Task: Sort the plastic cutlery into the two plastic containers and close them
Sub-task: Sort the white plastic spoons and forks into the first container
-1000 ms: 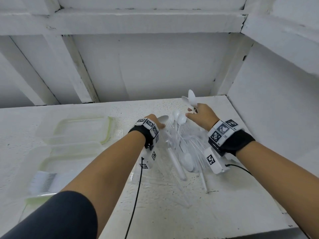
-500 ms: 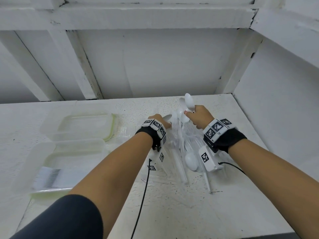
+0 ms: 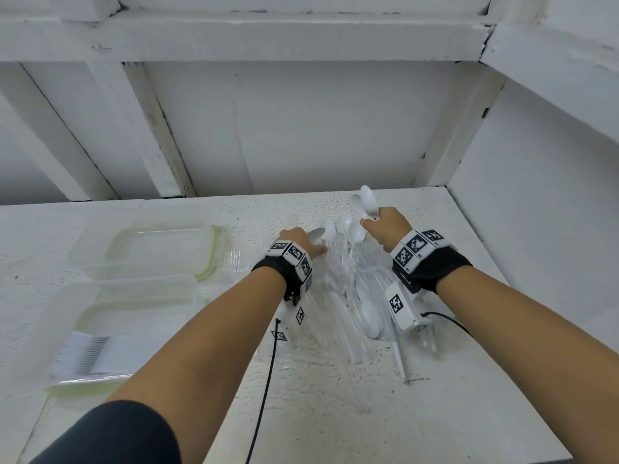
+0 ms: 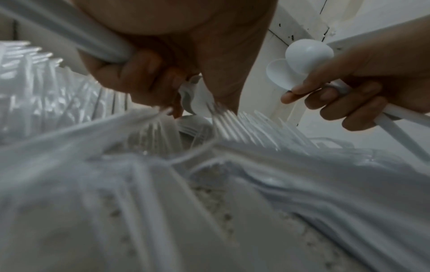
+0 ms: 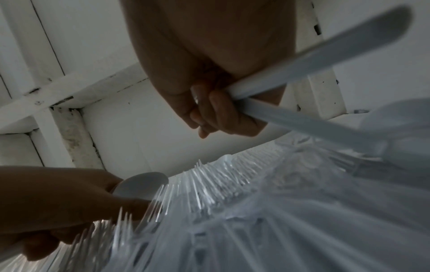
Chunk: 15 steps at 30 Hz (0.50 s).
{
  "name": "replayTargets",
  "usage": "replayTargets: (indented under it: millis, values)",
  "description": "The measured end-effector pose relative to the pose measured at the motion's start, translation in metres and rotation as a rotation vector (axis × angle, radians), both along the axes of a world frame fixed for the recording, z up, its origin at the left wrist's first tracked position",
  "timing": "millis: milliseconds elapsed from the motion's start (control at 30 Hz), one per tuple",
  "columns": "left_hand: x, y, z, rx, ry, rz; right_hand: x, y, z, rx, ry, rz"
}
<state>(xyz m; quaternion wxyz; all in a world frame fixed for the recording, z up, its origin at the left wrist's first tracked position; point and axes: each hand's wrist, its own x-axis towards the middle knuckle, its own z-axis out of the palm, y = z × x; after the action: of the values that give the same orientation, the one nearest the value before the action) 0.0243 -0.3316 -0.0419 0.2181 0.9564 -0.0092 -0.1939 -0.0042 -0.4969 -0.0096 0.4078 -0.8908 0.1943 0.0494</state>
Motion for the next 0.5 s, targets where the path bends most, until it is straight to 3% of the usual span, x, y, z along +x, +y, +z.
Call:
replayTargets:
  millis: [333,500]
  values:
    - [0.000,0.005,0.006,-0.078,0.025,0.021,0.001,-0.002,-0.010,0.060,-0.024,0.002]
    - [0.002,0.015,0.008,-0.091,-0.063,0.116,0.006,0.001,-0.009,0.018,-0.031,0.035]
